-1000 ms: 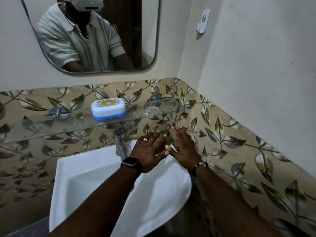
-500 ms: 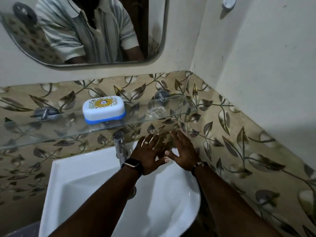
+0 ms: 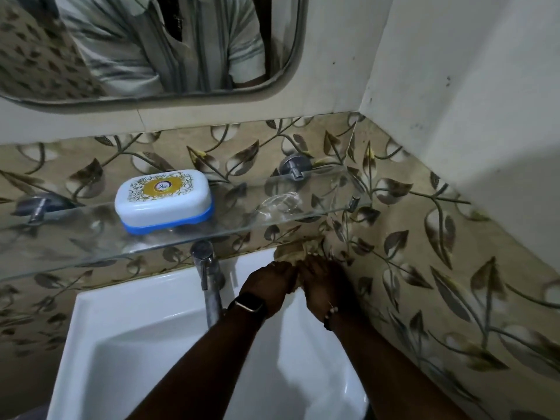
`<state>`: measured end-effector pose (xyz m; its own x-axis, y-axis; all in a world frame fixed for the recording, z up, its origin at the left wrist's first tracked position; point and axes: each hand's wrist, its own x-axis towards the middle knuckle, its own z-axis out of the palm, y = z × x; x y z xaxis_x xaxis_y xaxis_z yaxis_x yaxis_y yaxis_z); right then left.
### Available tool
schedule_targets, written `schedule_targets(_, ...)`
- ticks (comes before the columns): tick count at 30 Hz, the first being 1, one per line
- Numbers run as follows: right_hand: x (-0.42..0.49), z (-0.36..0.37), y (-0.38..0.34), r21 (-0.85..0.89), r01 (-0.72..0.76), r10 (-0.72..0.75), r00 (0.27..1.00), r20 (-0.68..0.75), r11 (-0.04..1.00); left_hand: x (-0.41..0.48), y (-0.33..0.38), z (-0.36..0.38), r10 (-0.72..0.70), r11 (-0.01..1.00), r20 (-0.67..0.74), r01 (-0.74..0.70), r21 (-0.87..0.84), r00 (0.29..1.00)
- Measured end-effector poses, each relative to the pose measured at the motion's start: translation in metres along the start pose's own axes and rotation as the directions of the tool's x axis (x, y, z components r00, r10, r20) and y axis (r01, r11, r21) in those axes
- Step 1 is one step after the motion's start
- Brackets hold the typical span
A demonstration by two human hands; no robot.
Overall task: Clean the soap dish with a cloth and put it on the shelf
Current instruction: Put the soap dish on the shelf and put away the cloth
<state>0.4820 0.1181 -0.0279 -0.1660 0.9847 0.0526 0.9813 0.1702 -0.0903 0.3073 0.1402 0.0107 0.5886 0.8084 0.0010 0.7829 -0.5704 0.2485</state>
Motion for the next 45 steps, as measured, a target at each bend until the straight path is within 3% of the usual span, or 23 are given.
schedule_targets(3,0.002,-0.004,0.002,-0.062,0.058,-0.064,0.994,-0.088,0.996,0.005,0.002,0.005,-0.001,1.000,-0.028,0.000,-0.024,1.000)
schedule_targets(8,-0.001,-0.014,-0.003,-0.162,0.028,-0.042,0.996,-0.085,0.986,0.007,0.003,0.008,-0.016,0.998,-0.078,0.011,-0.055,0.997)
schedule_targets(11,-0.008,-0.017,-0.002,-0.147,0.010,-0.035,0.985,-0.171,0.989,0.002,0.011,0.006,0.010,0.998,-0.107,-0.016,-0.055,0.994)
schedule_targets(16,-0.021,-0.027,-0.004,-0.213,0.057,-0.130,0.928,-0.349,0.975,-0.019,0.017,0.001,-0.044,0.998,-0.136,0.049,0.034,0.990)
schedule_targets(24,-0.038,-0.072,-0.025,-0.201,-0.014,-0.088,0.868,-0.488,0.980,-0.055,0.033,-0.038,-0.097,0.995,-0.293,0.103,0.006,0.951)
schedule_targets(30,-0.051,-0.112,-0.049,-0.226,0.105,-0.221,0.783,-0.581,0.968,-0.108,0.038,-0.084,-0.090,0.995,-0.379,0.102,0.011,0.921)
schedule_targets(39,-0.034,-0.177,-0.165,-0.241,0.227,-0.330,0.593,-0.734,0.944,-0.212,0.002,-0.174,-0.192,0.973,-0.638,0.229,-0.025,0.746)
schedule_targets(45,-0.026,-0.207,-0.292,-0.210,0.308,-0.355,0.554,-0.753,0.928,-0.321,-0.062,-0.214,-0.340,0.919,-0.724,0.376,-0.120,0.601)
